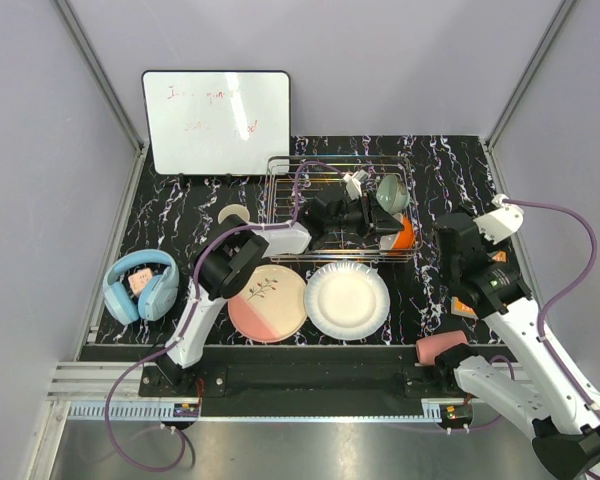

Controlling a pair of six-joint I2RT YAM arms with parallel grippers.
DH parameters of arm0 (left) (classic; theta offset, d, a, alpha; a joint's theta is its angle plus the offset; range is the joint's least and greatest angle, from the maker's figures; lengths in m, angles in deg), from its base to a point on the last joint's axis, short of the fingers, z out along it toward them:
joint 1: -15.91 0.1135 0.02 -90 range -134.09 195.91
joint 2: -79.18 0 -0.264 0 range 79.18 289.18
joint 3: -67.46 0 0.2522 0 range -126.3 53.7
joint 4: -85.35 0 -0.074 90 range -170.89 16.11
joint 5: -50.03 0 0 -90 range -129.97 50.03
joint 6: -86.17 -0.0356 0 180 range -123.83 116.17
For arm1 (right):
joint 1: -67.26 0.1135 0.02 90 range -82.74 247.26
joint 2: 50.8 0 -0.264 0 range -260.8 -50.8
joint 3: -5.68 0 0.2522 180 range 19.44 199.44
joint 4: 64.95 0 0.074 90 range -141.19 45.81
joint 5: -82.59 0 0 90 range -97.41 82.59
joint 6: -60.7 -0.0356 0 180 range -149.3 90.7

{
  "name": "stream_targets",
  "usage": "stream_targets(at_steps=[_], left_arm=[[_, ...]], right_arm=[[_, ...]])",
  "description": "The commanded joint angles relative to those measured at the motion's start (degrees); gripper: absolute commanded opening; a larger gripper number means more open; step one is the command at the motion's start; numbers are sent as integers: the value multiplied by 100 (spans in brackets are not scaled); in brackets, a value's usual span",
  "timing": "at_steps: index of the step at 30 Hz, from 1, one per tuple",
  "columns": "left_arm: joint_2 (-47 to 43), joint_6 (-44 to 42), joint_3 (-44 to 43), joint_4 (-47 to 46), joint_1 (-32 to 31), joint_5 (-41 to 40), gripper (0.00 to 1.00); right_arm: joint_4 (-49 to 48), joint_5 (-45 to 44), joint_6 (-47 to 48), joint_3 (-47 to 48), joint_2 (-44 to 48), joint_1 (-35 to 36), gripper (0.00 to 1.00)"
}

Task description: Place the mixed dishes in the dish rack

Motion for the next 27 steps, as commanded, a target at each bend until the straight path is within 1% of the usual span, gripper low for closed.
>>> stream_targets(at_steps=[1, 2, 8, 12, 15, 16, 17, 18, 19, 20, 21, 22, 23, 24, 27], left_arm=[[-400, -251, 39, -201, -44, 92, 96], [-444, -278, 48, -157, -53, 101, 99], [-699, -392, 22, 202, -167, 197, 99], [-1137, -1006, -66, 826, -264, 294, 99], [-1428, -1630, -66, 1467, -299, 382, 99], [-1629, -1831, -84, 1678, -299, 400, 99], [-1753, -2077, -127, 2341, -299, 391, 99], [-1841, -2723, -302, 2757, -308, 374, 99], [-2016, -3130, -417, 3187, -299, 330, 99], [-2113, -3996, -514, 4079, -299, 147, 99], [-2193, -4413, -636, 4462, -291, 15, 99], [-2298, -4818, -672, 4831, -264, -82, 99], [-2473, -5431, -673, 5488, -229, -362, 99], [-2579, -5672, -629, 5738, -186, -399, 99], [-2975, -6384, -410, 6582, 165, -514, 99]], right_arm=[[28, -49, 35, 10, -19, -29, 75], [46, -31, 17, 19, -37, -29, 75], [186, 100, -159, -16, -108, -29, 75], [362, 469, -395, -113, -11, -29, 75], [389, 1031, -606, -402, 322, -20, 75], [354, 1389, -659, -603, 532, -29, 75], [327, 1601, -695, -710, 630, -29, 75], [327, 1804, -799, -815, 726, -29, 74], [310, 2215, -870, -1034, 893, -29, 74], [275, 2445, -923, -1158, 981, -20, 73], [240, 2665, -993, -1281, 1061, -20, 72], [143, 3111, -1020, -1534, 1227, -20, 72], [73, 3342, -1029, -1667, 1307, -29, 72], [-84, 3779, -1038, -1782, 1447, -29, 72], [-410, 4554, -950, -2300, 1571, -20, 72]])
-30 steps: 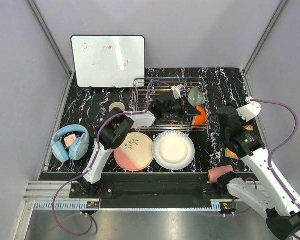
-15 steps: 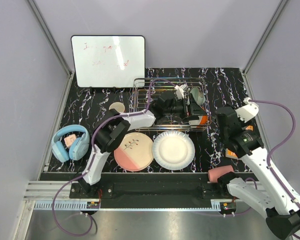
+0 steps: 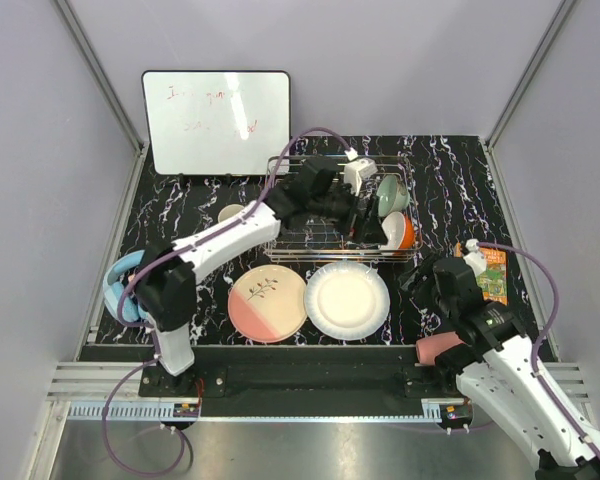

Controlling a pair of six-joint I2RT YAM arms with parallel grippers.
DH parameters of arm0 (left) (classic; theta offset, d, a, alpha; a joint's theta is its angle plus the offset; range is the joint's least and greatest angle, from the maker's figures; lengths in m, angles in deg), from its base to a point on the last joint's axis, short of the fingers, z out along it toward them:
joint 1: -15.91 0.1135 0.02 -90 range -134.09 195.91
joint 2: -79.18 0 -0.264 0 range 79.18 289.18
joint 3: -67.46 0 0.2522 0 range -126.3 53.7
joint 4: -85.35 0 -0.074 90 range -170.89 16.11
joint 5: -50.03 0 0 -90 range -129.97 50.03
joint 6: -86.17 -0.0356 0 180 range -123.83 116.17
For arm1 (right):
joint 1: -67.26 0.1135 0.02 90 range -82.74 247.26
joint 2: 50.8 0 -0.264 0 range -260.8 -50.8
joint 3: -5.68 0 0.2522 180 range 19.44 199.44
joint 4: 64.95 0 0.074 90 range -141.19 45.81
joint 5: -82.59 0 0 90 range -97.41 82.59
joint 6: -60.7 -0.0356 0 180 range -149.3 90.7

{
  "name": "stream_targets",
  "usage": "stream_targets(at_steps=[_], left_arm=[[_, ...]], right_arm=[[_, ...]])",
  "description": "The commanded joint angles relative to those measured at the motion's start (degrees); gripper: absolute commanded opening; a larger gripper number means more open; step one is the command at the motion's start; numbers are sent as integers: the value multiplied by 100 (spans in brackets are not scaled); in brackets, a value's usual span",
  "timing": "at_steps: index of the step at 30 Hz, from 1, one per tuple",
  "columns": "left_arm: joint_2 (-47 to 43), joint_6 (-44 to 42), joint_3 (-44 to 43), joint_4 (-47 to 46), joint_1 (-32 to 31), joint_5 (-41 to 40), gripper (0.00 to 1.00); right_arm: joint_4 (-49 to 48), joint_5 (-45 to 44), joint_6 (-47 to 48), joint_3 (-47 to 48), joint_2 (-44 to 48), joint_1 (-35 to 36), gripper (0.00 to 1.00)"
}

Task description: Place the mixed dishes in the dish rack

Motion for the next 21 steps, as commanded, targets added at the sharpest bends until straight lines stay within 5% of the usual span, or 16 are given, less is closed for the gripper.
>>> stream_targets(at_steps=[1, 8, 21], left_arm=[[-689, -1970, 54, 2128, 426, -431, 99], [-1419, -3887, 2, 3695, 576, -1870, 99], [-2738, -4266, 889, 3854, 1033, -2180, 99]], right_arm=[[-555, 1619, -108, -522, 140, -16, 73], [-1372, 2200, -223, -1418, -238, -16, 73], [-3033, 2288, -222, -2175, -1187, -25, 71]])
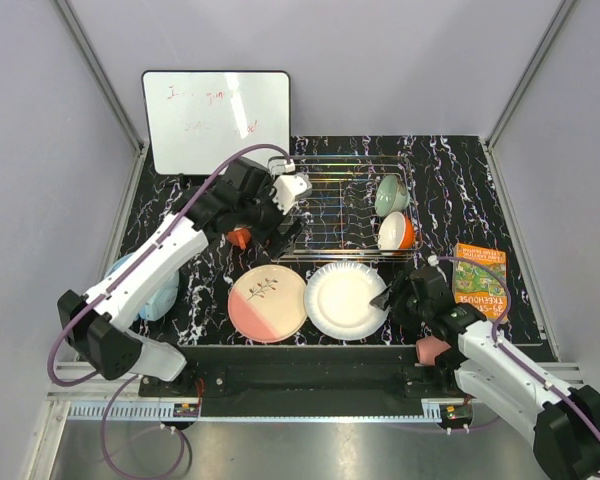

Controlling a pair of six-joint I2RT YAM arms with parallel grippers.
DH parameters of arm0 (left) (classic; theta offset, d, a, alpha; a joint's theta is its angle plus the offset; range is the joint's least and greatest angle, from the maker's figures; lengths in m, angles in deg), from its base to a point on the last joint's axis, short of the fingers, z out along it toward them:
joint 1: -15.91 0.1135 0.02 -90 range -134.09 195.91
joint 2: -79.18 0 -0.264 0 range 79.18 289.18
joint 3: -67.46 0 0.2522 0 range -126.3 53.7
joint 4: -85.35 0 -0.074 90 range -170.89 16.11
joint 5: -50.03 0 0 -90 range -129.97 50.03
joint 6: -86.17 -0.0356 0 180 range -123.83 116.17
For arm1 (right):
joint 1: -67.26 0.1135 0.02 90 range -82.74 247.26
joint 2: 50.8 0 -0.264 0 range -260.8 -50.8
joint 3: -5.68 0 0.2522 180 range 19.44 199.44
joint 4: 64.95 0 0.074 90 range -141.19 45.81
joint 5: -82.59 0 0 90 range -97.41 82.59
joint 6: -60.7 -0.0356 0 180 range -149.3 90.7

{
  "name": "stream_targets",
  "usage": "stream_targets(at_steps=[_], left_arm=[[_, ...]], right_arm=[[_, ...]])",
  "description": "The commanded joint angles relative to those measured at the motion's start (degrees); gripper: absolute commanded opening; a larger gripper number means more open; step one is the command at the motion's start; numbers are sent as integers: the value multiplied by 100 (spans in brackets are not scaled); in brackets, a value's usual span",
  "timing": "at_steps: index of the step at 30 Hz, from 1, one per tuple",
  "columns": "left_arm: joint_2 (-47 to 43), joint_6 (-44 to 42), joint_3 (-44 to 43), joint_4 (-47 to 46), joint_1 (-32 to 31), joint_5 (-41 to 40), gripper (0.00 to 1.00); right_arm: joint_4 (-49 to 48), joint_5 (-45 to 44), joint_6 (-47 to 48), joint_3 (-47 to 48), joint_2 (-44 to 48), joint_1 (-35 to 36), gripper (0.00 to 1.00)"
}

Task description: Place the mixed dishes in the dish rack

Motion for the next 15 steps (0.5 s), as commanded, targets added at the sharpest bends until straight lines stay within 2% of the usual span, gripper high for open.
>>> stream_targets(at_steps=[1, 8, 13, 15], left_arm=[[-333, -314, 170, 3, -1, -338, 99], [-518, -385, 355, -5, 96, -364, 99], [-703, -420, 539, 3, 193, -399, 99], [-843, -455, 662, -5, 202, -513, 99]], right_arm=[[-828, 111, -78, -258, -106, -16, 71], [-1067, 32, -166, -399, -237, -25, 67], [-751, -109, -351, -294, -536, -25, 61], [-601, -92, -368, -206, -694, -16, 55]])
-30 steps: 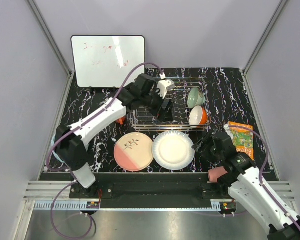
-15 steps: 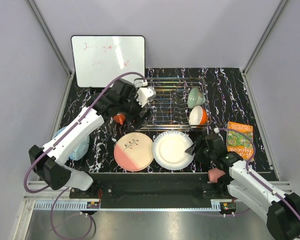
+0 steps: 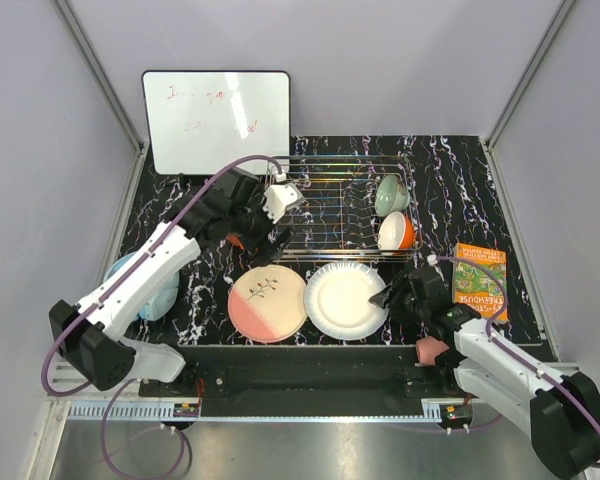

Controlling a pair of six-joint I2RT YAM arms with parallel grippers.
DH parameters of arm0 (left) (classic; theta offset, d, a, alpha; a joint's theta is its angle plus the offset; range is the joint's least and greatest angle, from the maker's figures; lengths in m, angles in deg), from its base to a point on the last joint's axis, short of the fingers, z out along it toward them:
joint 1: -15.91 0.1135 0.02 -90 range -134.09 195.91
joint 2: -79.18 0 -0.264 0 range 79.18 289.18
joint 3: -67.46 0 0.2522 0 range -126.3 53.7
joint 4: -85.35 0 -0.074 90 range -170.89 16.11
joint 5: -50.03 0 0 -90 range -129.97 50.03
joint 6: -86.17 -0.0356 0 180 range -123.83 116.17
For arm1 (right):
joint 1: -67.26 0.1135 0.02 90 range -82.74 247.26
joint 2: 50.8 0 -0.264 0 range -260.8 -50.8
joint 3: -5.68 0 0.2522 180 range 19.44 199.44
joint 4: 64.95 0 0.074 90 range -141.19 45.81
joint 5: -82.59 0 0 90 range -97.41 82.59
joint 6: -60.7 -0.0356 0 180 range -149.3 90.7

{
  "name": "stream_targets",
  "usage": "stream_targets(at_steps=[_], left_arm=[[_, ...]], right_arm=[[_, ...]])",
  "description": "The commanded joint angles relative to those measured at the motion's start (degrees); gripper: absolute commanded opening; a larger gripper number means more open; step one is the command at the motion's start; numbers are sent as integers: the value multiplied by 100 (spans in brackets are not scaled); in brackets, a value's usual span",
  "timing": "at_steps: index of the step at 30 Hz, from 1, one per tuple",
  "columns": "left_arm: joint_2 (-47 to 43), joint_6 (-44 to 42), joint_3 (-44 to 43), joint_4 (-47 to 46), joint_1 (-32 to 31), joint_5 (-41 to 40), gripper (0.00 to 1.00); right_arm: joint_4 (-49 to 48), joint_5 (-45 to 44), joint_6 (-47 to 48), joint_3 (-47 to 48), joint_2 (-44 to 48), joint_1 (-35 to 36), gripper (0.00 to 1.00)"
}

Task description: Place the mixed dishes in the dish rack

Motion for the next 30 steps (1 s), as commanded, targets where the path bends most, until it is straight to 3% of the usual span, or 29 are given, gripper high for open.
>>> stream_targets(at_steps=[1, 5, 8, 12, 14, 15, 18, 23, 30], left_arm=[[-480, -151, 275, -102, 42, -315, 99], [-700, -230, 548, -102, 51, -859, 99], [-964, -248, 680, -93, 51, -1027, 99], [-1158, -309, 839, -49, 51, -1246, 99], [-1175, -336, 856, -14, 51, -1457, 99], [-1193, -336, 874, 4, 51, -1501, 99], [-1254, -301, 857, -14, 51, -1581, 99], [-1184, -56, 795, -5, 60, -2062, 99], [-868, 253, 716, -5, 68, -2293, 99]], right_arm=[[470, -133, -145, 102, -319, -16, 54], [488, -194, -190, 120, -354, -7, 53], [523, -238, -181, 129, -337, 10, 46], [611, -265, -190, 129, -222, 54, 24], [708, -256, -198, 173, -196, 46, 19], [751, -256, -198, 190, -196, 54, 11], [936, -256, -164, 287, -73, 89, 0], [2016, -599, 144, 752, 655, 151, 0], [2641, -195, 494, 1235, 1386, 327, 0]])
